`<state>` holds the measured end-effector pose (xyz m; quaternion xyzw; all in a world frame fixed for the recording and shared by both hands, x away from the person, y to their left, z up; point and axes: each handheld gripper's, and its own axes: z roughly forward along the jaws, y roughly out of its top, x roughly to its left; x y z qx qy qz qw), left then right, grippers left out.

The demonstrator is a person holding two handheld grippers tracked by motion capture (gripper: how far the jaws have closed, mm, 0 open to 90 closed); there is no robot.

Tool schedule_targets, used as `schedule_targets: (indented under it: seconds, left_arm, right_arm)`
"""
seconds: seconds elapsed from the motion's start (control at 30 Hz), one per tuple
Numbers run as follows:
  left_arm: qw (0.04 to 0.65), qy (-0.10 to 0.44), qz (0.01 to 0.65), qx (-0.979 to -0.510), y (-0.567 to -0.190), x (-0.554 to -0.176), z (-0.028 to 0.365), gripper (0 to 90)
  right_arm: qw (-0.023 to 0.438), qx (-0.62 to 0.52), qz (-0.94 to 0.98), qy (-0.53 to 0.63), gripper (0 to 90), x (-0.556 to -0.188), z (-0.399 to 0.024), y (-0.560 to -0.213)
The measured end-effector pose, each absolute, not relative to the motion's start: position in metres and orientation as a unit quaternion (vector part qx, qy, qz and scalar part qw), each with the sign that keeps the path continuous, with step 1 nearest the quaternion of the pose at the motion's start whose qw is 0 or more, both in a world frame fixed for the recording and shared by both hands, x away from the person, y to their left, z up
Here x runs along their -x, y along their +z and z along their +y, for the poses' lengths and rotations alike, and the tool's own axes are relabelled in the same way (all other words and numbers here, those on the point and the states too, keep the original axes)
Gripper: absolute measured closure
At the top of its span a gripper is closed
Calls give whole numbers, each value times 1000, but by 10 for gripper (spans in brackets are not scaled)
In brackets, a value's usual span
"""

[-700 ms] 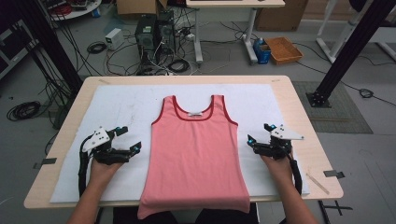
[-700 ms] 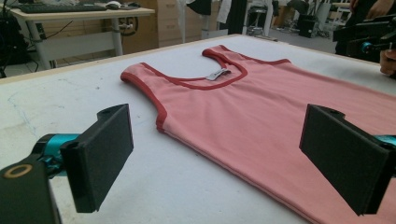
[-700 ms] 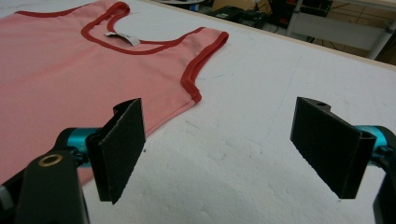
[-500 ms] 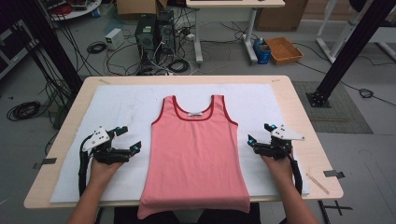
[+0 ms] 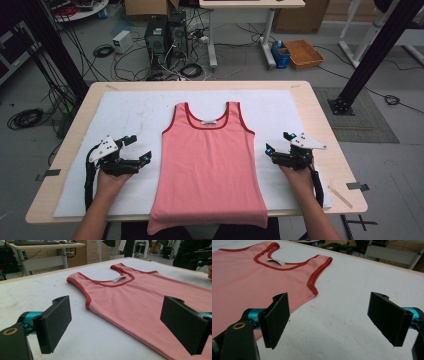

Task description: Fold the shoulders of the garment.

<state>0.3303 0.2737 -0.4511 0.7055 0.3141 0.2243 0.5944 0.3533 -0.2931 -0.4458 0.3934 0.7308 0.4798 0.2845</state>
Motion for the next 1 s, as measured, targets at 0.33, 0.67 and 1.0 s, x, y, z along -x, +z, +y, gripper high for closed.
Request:
schedule_targets:
  seconds: [0.33, 0.67, 1.0]
  left_arm:
    - [596, 221, 318, -703, -451, -331, 274, 100]
    - [596, 220, 322, -702, -451, -331, 274, 100]
    - [595, 217, 327, -702, -451, -332, 275, 100]
  right_arm:
    - [269, -394, 743, 470, 176, -386, -286, -390]
    - [244, -403, 760, 447, 176, -434, -260, -363]
    - [227, -411, 773, 426, 176, -480, -228, -361]
